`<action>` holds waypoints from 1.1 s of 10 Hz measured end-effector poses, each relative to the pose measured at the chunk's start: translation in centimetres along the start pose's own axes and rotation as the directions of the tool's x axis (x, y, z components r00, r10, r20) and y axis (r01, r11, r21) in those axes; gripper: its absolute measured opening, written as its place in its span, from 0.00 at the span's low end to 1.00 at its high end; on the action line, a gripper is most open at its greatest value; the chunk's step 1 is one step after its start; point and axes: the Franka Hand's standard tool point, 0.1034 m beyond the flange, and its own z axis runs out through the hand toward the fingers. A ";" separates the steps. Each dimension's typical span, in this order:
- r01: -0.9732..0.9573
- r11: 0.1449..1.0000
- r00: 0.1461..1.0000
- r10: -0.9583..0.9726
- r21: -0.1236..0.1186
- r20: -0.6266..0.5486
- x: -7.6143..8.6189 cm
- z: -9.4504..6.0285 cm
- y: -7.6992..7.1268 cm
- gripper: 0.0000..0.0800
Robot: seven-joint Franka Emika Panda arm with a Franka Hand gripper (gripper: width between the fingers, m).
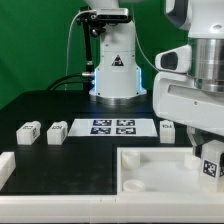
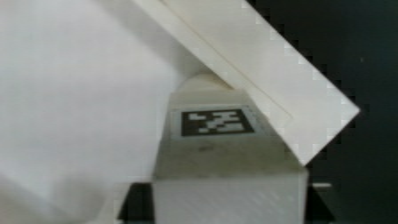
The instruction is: Assemble one leg
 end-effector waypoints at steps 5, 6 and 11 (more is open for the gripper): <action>-0.744 0.668 0.664 0.740 -0.001 0.103 -0.1 0.1 0.7 0.37; -0.772 0.635 0.632 0.769 -0.003 0.096 -0.1 0.1 0.7 0.37; -0.774 0.633 0.630 0.770 -0.004 0.101 -0.2 0.1 0.8 0.65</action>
Offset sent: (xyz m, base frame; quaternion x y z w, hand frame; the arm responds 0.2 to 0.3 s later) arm 0.0214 -0.0065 -0.0044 0.0931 -0.0082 0.4383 0.8940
